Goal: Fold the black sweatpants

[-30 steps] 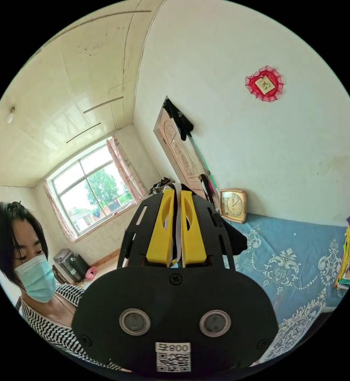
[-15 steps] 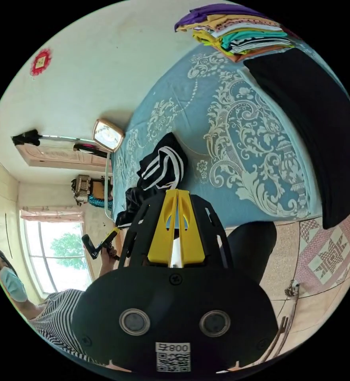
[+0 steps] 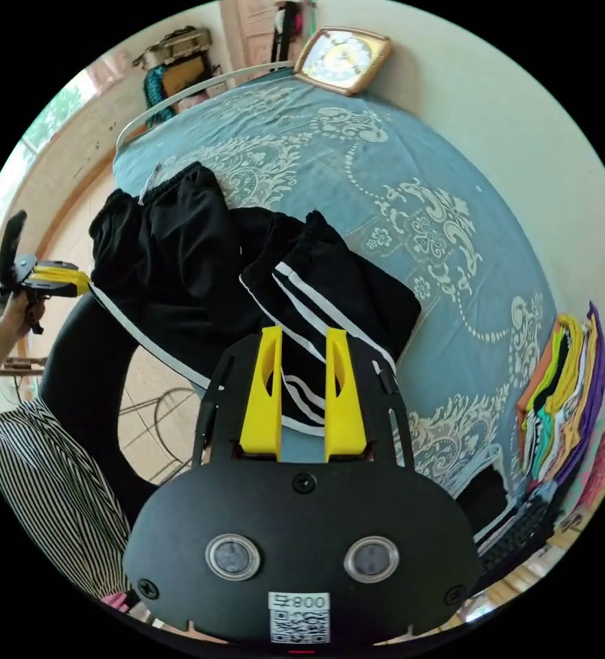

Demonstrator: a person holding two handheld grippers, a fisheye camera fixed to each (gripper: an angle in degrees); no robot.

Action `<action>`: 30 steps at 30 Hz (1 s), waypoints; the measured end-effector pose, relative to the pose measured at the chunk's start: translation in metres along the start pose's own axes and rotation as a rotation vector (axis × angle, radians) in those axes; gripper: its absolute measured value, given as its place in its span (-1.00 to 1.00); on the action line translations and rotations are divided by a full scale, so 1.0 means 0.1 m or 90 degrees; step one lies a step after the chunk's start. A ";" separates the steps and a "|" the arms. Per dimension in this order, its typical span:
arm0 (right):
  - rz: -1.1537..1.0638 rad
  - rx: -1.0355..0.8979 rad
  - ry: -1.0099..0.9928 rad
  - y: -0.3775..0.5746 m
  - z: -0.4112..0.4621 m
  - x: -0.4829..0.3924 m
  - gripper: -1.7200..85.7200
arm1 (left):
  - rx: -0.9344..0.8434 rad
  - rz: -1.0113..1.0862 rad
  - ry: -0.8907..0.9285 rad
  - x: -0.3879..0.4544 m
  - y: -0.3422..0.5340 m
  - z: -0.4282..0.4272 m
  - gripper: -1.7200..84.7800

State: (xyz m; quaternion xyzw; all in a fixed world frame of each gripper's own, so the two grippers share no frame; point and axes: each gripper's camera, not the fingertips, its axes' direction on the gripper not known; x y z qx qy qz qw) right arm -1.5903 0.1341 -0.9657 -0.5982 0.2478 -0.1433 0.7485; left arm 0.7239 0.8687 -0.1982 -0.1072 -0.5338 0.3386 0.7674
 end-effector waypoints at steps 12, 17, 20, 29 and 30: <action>0.015 -0.022 -0.040 -0.39 0.50 0.08 -0.93 | 0.059 -0.026 0.036 -0.27 -0.21 -0.12 -0.95; 0.133 0.115 -0.112 -0.27 0.00 0.71 -0.94 | 0.190 0.007 0.055 -0.36 -0.63 -0.59 -0.95; 0.209 0.232 -0.156 -0.11 -0.47 1.19 -0.95 | 0.280 0.065 0.011 -0.28 -1.05 -1.11 -0.96; 0.343 0.511 -0.190 0.93 -1.39 1.98 -0.95 | 0.472 0.220 -0.147 0.20 -1.57 -2.53 -0.96; 0.355 0.536 -0.211 1.10 -1.36 2.01 -0.95 | 0.478 0.224 -0.157 0.21 -1.53 -2.60 -0.96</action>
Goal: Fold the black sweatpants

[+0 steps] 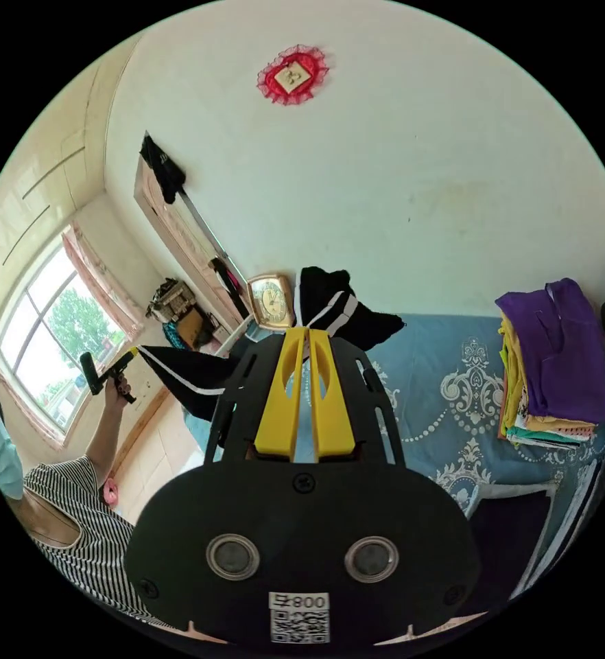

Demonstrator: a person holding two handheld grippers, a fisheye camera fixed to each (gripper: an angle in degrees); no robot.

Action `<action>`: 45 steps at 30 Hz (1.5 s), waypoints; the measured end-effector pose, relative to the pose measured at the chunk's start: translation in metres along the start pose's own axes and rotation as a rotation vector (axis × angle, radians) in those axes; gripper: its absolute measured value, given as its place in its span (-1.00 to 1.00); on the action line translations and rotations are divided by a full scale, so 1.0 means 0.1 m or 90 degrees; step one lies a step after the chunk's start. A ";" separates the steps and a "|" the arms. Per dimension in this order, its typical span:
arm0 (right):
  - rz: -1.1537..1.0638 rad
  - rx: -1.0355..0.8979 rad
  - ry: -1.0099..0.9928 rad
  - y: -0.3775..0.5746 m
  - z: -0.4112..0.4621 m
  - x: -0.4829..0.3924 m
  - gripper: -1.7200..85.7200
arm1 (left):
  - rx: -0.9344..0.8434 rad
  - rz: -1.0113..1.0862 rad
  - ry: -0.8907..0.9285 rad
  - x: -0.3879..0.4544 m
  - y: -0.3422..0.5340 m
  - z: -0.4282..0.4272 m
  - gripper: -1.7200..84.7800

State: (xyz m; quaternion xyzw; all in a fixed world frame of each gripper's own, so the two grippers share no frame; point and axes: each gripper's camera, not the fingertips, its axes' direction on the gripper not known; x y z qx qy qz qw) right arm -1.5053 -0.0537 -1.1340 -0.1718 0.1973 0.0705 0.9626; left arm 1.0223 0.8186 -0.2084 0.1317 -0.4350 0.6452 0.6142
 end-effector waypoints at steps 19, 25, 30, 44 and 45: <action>0.457 -0.227 0.062 3.10 0.30 2.13 -0.94 | -0.408 -0.370 0.112 -0.05 1.97 1.43 -0.89; 0.390 -0.278 0.164 2.83 0.72 2.15 -0.84 | -0.490 -0.194 0.139 0.45 1.34 2.34 -0.79; 0.349 -0.323 0.208 2.71 1.10 2.15 -0.80 | -0.579 -0.139 0.075 0.61 1.17 2.96 -0.81; 0.206 -0.378 0.206 2.34 0.95 1.73 -0.89 | -0.563 -0.106 0.100 0.66 0.38 3.20 -0.94; 0.194 -0.379 0.210 2.35 0.85 1.66 -0.89 | -0.562 -0.104 0.111 0.66 0.33 3.18 -0.94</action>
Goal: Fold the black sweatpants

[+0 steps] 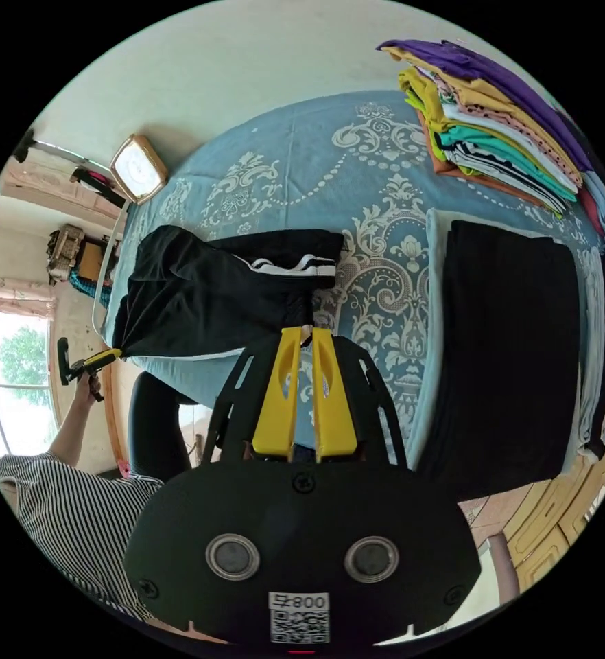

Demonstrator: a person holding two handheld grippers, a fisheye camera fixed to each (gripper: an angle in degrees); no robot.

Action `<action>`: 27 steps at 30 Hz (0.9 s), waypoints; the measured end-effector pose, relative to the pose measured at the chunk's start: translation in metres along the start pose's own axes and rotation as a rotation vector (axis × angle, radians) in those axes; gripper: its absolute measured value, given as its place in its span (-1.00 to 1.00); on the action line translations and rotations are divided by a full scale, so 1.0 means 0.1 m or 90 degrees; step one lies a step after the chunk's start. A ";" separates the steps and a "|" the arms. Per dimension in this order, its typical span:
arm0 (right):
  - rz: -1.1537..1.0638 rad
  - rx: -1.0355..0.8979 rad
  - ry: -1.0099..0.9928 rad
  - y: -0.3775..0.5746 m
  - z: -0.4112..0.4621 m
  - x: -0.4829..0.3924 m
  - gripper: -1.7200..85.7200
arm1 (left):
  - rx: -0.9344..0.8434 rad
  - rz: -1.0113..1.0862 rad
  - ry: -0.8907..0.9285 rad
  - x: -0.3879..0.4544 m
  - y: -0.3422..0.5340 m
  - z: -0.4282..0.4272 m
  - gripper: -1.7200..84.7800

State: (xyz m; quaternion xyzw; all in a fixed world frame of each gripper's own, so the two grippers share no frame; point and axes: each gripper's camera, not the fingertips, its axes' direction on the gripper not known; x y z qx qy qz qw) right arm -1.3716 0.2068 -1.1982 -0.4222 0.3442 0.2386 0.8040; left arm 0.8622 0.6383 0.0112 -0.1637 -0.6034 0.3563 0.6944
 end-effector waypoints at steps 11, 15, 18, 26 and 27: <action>0.078 -0.040 0.018 0.47 0.20 -0.01 -0.87 | -0.045 -0.039 0.057 0.03 -0.32 0.17 -0.92; 0.025 0.013 0.125 0.30 -0.05 -0.31 -0.84 | 0.017 -0.024 0.072 0.08 -0.63 -0.02 -0.87; -0.065 0.012 0.172 0.06 -0.02 -0.63 -0.81 | 0.044 -0.006 0.111 0.13 -1.03 -0.01 -0.84; -0.284 -0.049 0.303 -0.36 0.26 -1.28 -0.78 | 0.050 0.121 0.121 0.72 -2.38 0.22 -0.78; -0.294 -0.048 0.305 -0.39 0.25 -1.32 -0.78 | 0.048 0.127 0.110 0.80 -2.57 0.27 -0.78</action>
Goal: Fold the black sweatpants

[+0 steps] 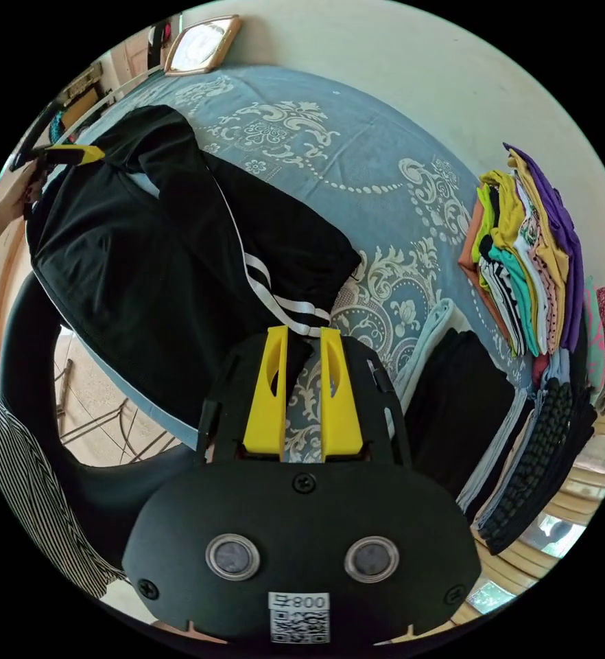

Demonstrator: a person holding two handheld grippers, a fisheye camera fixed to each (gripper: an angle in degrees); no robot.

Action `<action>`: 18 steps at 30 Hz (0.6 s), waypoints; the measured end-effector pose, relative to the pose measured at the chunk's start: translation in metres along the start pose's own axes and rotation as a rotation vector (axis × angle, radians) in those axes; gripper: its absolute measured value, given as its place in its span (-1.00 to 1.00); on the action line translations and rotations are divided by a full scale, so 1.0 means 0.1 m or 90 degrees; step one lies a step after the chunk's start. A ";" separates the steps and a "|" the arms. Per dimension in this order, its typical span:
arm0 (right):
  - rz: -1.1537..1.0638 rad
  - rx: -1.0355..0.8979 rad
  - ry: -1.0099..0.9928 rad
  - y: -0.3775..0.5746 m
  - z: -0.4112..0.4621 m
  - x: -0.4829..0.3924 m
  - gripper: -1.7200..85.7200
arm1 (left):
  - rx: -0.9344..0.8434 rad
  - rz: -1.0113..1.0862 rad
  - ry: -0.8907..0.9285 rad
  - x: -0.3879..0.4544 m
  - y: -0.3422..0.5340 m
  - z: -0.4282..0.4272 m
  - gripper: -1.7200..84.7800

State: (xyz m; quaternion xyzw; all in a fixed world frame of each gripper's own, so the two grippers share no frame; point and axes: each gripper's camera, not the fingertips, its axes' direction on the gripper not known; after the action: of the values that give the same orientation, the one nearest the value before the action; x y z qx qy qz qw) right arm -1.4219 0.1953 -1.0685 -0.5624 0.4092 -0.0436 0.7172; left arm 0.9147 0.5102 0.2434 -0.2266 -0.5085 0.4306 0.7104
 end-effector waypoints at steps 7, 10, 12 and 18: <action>-0.041 -0.026 0.003 -0.17 0.07 -0.04 -0.81 | -0.015 -0.063 -0.017 -0.09 -0.83 0.44 -0.79; -0.039 -0.027 0.008 -0.21 0.03 -0.02 -0.83 | -0.055 -0.098 -0.068 -0.14 -0.98 0.62 -0.86; -0.035 -0.026 -0.002 -0.19 -0.03 0.02 -0.84 | -0.047 -0.094 -0.066 -0.14 -1.01 0.62 -0.90; 0.021 0.069 -0.103 -0.06 -0.61 0.29 -0.88 | 0.055 -0.060 -0.024 -0.01 -0.90 0.22 -0.95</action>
State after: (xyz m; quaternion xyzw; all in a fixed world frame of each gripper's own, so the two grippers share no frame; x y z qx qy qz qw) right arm -1.4390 0.1306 -1.0811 -0.5174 0.3563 -0.0088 0.7780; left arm 0.9288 0.4591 0.3192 -0.1632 -0.5128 0.4229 0.7290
